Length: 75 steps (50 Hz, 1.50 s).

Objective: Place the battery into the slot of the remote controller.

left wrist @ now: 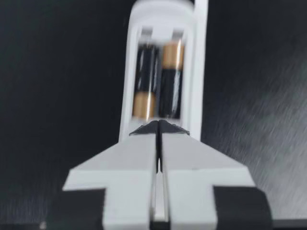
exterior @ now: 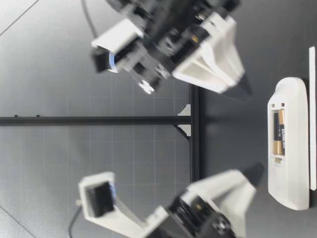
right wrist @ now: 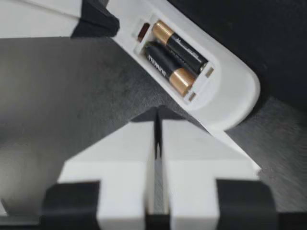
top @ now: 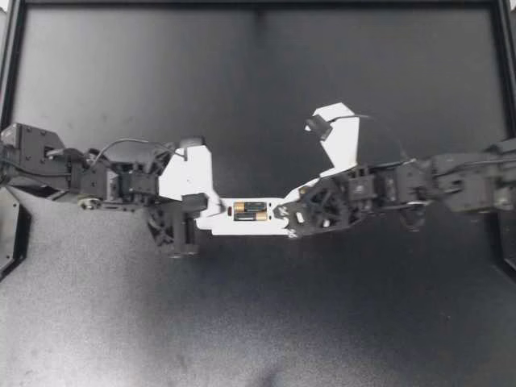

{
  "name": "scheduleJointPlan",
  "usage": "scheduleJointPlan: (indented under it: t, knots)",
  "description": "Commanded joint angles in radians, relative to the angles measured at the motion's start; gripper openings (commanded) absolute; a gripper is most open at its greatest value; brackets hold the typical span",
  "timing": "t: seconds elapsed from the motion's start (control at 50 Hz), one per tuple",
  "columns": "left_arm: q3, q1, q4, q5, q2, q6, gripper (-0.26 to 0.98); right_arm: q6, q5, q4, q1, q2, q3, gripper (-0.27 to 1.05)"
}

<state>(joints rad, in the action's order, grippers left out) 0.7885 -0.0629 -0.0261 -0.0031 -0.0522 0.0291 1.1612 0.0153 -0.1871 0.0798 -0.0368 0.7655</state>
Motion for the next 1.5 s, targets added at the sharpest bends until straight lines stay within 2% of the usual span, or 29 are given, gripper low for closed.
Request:
scheduleJointPlan:
  t: [0.0, 0.16, 0.42, 0.7, 0.96, 1.12, 1.36, 1.48]
  knots:
    - [-0.051, 0.012, 0.003, -0.014, 0.000, 0.008, -0.14, -0.003, -0.014, -0.028, 0.012, 0.061, 0.005, -0.12]
    - [-0.107, 0.018, 0.003, -0.020, -0.058, 0.009, -0.14, -0.006, -0.018, -0.038, 0.021, 0.074, 0.028, -0.12]
    - [-0.152, 0.017, 0.005, -0.021, -0.130, 0.011, -0.14, -0.006, -0.017, -0.060, 0.023, 0.080, 0.035, -0.12]
    - [-0.155, 0.009, 0.005, -0.031, -0.186, 0.003, -0.14, -0.006, -0.003, -0.061, 0.023, 0.078, 0.035, -0.12]
    - [-0.143, 0.011, 0.005, -0.023, -0.137, 0.000, -0.14, -0.008, 0.015, -0.083, 0.023, 0.091, 0.034, -0.12]
    - [-0.121, 0.011, 0.005, -0.028, -0.044, 0.006, -0.14, -0.031, 0.020, -0.209, 0.023, 0.123, 0.026, -0.12]
    - [-0.060, 0.011, 0.005, -0.052, 0.118, 0.005, -0.14, -0.143, 0.014, -0.509, 0.021, 0.186, 0.003, -0.12]
    - [-0.018, 0.011, 0.005, -0.084, 0.184, 0.000, -0.14, -0.210, 0.012, -0.580, 0.023, 0.212, -0.002, -0.12]
